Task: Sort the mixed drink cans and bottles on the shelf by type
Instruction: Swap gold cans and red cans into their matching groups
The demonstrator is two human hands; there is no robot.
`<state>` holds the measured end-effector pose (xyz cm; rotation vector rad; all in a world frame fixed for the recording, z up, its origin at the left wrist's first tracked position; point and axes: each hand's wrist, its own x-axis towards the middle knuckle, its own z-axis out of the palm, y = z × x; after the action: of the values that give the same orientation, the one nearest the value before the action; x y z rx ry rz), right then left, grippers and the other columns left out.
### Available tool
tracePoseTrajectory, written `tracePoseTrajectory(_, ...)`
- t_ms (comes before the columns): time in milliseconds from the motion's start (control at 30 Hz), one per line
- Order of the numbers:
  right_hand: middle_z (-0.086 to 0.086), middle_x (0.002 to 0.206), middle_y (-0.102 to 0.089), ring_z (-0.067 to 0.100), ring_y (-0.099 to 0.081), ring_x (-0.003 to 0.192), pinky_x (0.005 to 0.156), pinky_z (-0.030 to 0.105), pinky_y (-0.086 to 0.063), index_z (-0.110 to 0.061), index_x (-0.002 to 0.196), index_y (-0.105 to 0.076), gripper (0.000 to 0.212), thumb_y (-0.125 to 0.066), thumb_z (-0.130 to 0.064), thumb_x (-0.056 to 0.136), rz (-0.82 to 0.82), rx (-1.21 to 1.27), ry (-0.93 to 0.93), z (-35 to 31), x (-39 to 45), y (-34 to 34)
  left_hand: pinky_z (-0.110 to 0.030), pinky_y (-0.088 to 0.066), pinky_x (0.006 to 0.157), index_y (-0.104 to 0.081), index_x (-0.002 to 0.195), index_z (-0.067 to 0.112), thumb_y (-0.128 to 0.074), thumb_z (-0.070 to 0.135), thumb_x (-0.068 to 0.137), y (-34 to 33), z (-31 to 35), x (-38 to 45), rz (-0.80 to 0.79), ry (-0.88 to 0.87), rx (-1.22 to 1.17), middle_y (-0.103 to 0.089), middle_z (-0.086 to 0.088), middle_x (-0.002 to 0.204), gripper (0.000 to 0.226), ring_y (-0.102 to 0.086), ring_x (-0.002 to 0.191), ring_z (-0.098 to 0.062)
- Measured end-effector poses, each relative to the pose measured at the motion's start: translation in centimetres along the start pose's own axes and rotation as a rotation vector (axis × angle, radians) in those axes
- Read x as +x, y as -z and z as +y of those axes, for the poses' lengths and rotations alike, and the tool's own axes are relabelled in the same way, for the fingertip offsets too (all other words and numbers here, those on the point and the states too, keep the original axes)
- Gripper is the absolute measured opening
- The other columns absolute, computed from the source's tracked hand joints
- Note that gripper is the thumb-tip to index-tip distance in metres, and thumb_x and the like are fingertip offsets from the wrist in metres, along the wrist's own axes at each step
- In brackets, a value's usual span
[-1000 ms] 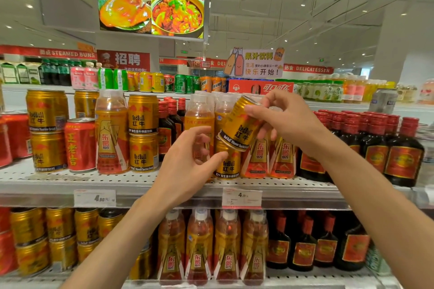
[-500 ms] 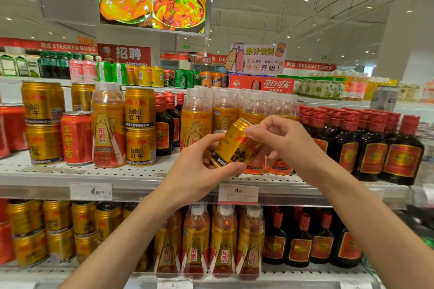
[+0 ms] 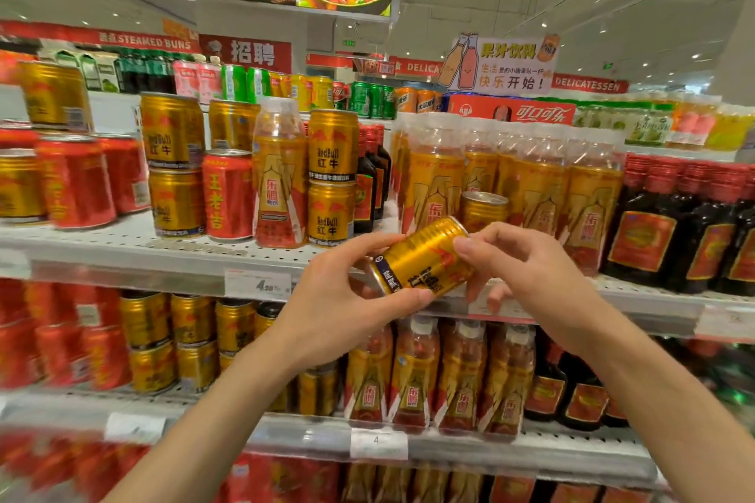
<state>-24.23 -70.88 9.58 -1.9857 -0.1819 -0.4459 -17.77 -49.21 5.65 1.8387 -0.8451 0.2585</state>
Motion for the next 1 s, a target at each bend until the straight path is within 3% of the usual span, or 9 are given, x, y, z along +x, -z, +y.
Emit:
tracePoseTrajectory(100,-0.001,0.083,-0.075,0.018,-0.072,0.069,0.06,0.033,-0.055,-0.011,0.088,-0.071,0.04,-0.07,-0.051,0.08,-0.008,0.034,-0.01,0.2,-0.1,-1.4,-0.02,-0.059,0.084,-0.062,0.13,0.042,-0.084,0.047,0.076,0.8,-0.6,-0.8,0.011,0.021,-0.007,-0.068,0.018,0.112,0.058,-0.066,0.103,0.001)
tracePoseTrajectory(267,0.003,0.084,-0.076,0.019,-0.072,0.068,0.059,0.036,-0.057,-0.008,0.091,-0.07,0.041,-0.071,-0.048,0.084,0.014,0.06,-0.009,0.6,-0.1,-1.6,-0.009,-0.053,0.079,-0.063,0.129,0.043,-0.082,0.048,0.077,0.7,-0.5,-0.9,0.019,0.025,-0.001,-0.069,0.018,0.111,0.056,-0.063,0.106,0.005)
tracePoseTrajectory(467,0.003,0.085,-0.076,0.021,-0.074,0.071,0.054,0.027,-0.054,-0.009,0.092,-0.067,0.046,-0.069,-0.053,0.078,0.052,0.108,0.052,1.2,0.1,-0.1,-0.016,-0.057,0.085,-0.061,0.13,0.043,-0.079,0.055,0.074,-0.4,0.5,0.4,0.008,0.041,0.018,-0.067,0.015,0.116,0.06,-0.064,0.108,0.0)
tracePoseTrajectory(633,-0.003,0.084,-0.075,0.015,-0.073,0.074,0.055,0.024,-0.055,-0.012,0.09,-0.068,0.044,-0.068,-0.054,0.078,0.024,0.115,0.081,1.5,1.1,0.3,-0.005,-0.051,0.079,-0.061,0.129,0.042,-0.077,0.055,0.07,-0.2,1.2,1.1,0.018,0.039,0.052,-0.064,0.017,0.118,0.062,-0.058,0.108,0.01)
tracePoseTrajectory(833,-0.004,0.085,-0.075,0.011,-0.071,0.073,0.059,0.027,-0.056,-0.013,0.092,-0.071,0.046,-0.069,-0.056,0.076,0.022,0.11,0.093,1.5,2.0,-0.4,-0.007,-0.051,0.081,-0.061,0.127,0.043,-0.083,0.043,0.078,1.1,0.7,1.5,0.013,0.034,0.094,-0.065,0.017,0.116,0.054,-0.06,0.108,0.008)
tracePoseTrajectory(1000,-0.007,0.081,-0.074,0.005,-0.068,0.063,0.056,0.021,-0.054,-0.011,0.091,-0.069,0.042,-0.07,-0.051,0.077,0.027,0.101,0.101,0.6,2.7,-2.0,-0.01,-0.053,0.083,-0.064,0.128,0.039,-0.08,0.052,0.073,2.8,-0.6,1.6,0.017,-0.007,0.08,-0.067,0.018,0.115,0.059,-0.062,0.109,0.004)
